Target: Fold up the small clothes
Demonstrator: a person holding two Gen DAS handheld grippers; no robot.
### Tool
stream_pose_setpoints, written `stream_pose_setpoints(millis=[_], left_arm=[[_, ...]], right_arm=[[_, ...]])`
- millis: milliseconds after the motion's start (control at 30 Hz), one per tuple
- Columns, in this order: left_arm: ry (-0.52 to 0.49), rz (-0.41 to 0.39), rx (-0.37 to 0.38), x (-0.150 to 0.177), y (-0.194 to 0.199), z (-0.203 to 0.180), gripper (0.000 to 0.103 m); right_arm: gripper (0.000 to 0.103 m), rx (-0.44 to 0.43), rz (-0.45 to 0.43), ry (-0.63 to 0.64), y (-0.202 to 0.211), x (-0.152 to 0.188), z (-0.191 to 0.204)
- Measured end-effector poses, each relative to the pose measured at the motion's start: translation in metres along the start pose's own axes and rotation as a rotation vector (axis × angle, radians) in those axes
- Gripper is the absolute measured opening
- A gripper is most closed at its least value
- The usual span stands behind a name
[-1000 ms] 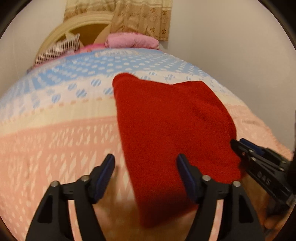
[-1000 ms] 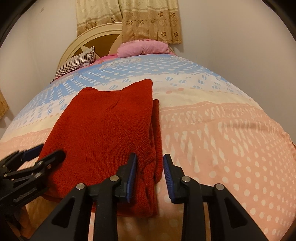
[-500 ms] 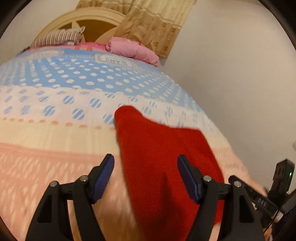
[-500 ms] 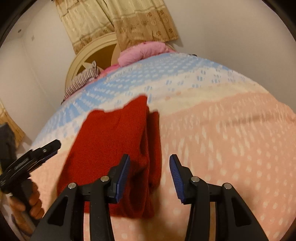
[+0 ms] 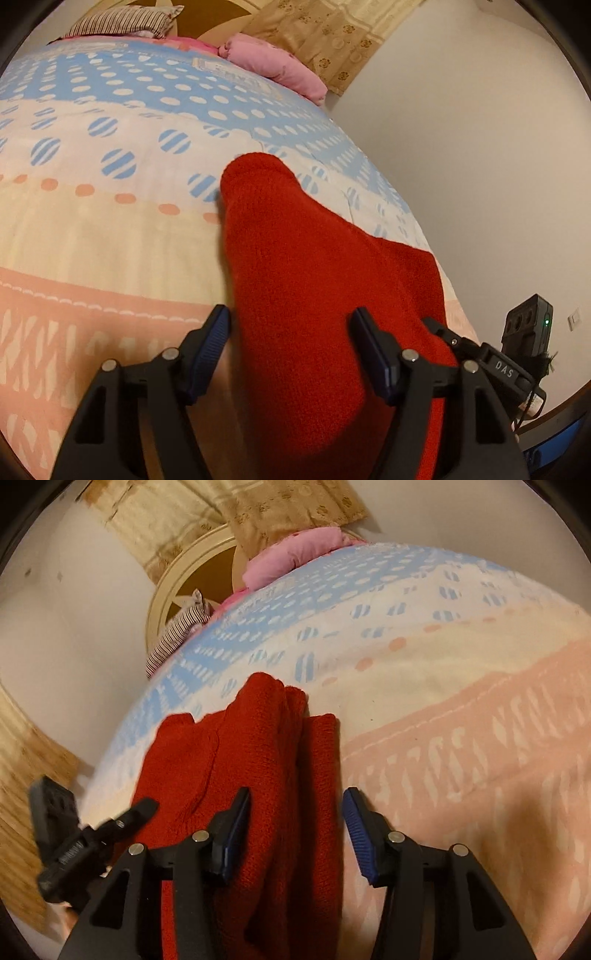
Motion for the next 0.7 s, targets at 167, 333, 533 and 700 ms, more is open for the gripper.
stream_pose_setpoints(millis=[167,333,533,700], left_arm=[[0.011,0.000,0.025,0.000,0.002,0.001,0.072],[-0.020,0.007,0.014,0.001,0.000,-0.001,0.075],[-0.028,0.001,-0.001,0.000,-0.003,-0.002,0.063],[-0.029,0.004,0.018,0.000,-0.003,-0.004,0.041]], right_arm=[[0.054,-0.006,0.001,0.016,-0.003,-0.001,0.002],[0.057,-0.033,0.005,0.002,-0.006,-0.003,0.000],[0.059,-0.001,0.011,0.040,-0.012,-0.006,0.006],[0.039,-0.017,0.016,0.088,-0.013,-0.004,0.015]])
Point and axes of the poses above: each gripper's, at about its wrist camera, not at the fingertips, and y roughly against the way its jaws point, z to its left, x to its underside, the point moved 7 cm from there along -y, roughly the way its jaws point, and after that the axes turned 7 degrees about y, right-handed, at the moved point
